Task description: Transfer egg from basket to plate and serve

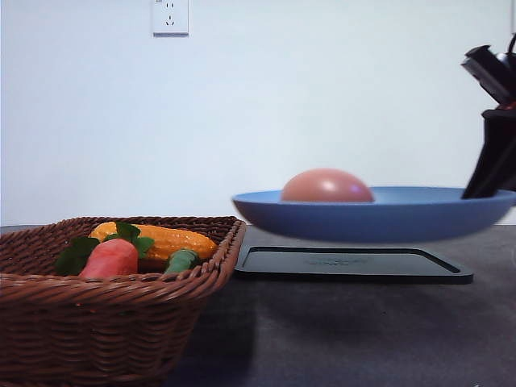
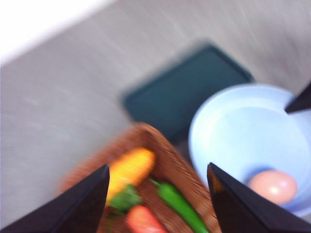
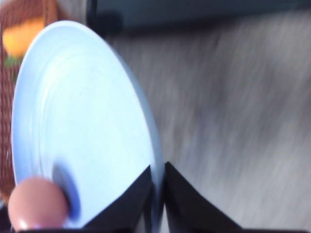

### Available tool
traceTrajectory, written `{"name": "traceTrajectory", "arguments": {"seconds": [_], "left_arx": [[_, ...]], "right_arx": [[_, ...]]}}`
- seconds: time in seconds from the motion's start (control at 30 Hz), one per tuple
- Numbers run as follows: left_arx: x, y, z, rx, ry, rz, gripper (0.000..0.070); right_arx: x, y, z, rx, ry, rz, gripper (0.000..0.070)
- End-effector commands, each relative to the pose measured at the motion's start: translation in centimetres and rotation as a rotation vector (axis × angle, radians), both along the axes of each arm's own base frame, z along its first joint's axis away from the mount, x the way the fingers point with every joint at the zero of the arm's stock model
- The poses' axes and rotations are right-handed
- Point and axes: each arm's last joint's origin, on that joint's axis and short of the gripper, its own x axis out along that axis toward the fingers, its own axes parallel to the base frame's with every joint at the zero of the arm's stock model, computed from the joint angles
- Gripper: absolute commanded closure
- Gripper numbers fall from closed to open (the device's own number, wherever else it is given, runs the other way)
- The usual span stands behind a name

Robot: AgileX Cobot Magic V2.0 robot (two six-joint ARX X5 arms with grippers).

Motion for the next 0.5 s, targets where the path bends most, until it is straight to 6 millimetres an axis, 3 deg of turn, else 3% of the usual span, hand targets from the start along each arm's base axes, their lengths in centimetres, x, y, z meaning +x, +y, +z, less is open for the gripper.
{"name": "traceTrajectory", "arguments": {"seconds": [0.0, 0.27, 0.47], "left_arx": [[-0.7, 1.0, 1.3, -0.024, -0.045, 0.011, 0.0291], [-3.8, 6.0, 3.2, -0.129, -0.109, 0.084, 0.0291], [-5.3, 8.2, 3.6, -0.194, -0.111, 0.108, 0.0291]], "right_arx": [[1.5, -0.3, 0.8, 0.000, -0.053, 0.014, 0.0700], [8.7, -2.0, 1.6, -0.021, -0.058, -0.050, 0.0700], [13.8, -2.3, 0.2, -0.017, -0.015, -0.071, 0.0700]]}}
